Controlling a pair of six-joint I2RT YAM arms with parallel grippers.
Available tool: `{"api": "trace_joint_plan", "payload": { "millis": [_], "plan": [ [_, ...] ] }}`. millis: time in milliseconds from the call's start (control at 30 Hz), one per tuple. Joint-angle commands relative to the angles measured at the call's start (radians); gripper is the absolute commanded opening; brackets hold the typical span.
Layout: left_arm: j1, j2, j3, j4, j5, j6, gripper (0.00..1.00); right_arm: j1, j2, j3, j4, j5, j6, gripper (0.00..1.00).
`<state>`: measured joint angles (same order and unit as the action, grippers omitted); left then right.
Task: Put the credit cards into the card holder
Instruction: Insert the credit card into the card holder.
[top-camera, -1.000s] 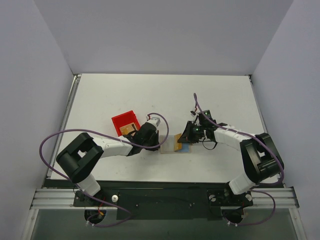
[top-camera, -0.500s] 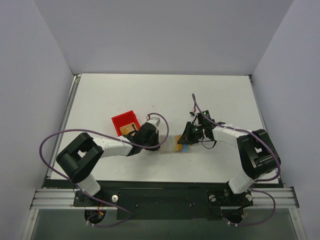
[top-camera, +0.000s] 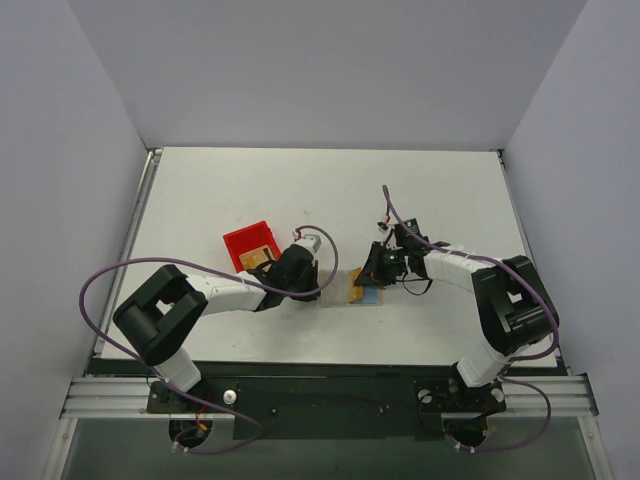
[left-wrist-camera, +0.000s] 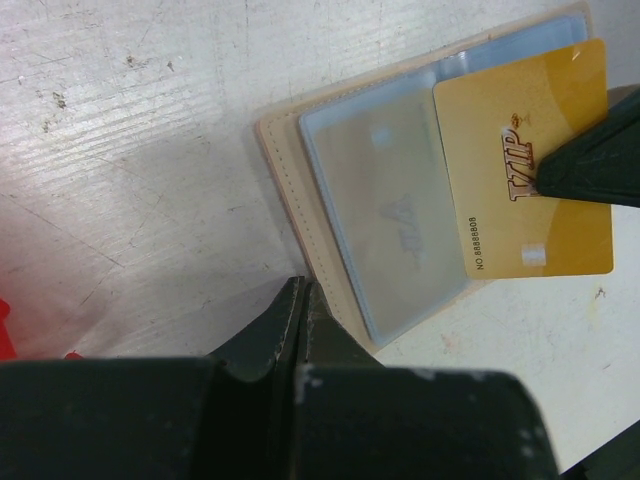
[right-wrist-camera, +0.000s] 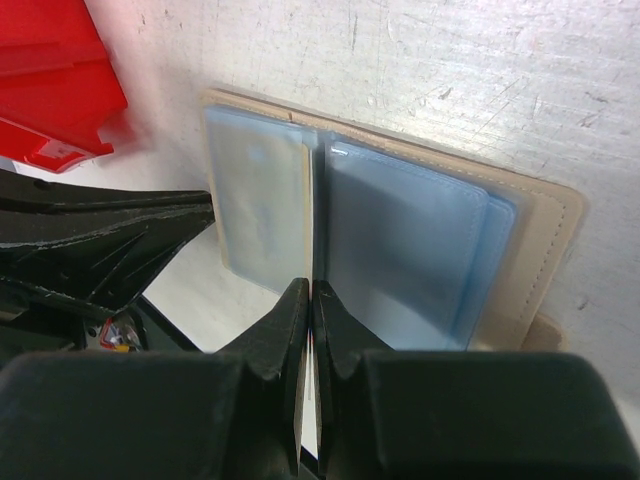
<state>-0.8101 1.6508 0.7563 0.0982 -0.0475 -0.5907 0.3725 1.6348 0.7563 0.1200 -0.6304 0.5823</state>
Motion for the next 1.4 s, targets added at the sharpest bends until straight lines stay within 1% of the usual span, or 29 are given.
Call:
{"api": "trace_joint_plan", "payload": {
  "millis": [0,467,900,1167,1367],
  "plan": [
    [-0.003,0.02,0.026,-0.032,0.0,0.017,0.0,-0.004,0.03,0.038,0.0,-0.022,-0.03,0.0],
    [-0.003,0.032,0.034,-0.034,0.003,0.022,0.0,-0.003,0.085,0.058,0.013,-0.049,-0.027,0.0],
    [-0.001,0.037,0.041,-0.037,0.005,0.026,0.0,0.002,0.056,0.008,0.027,-0.046,0.019,0.0],
    [0.0,0.04,0.044,-0.035,0.009,0.025,0.0,0.006,0.083,-0.008,0.085,-0.078,0.036,0.0],
    [-0.001,0.037,0.041,-0.038,0.008,0.025,0.0,0.013,0.088,-0.009,0.096,-0.089,0.04,0.0]
  ]
}}
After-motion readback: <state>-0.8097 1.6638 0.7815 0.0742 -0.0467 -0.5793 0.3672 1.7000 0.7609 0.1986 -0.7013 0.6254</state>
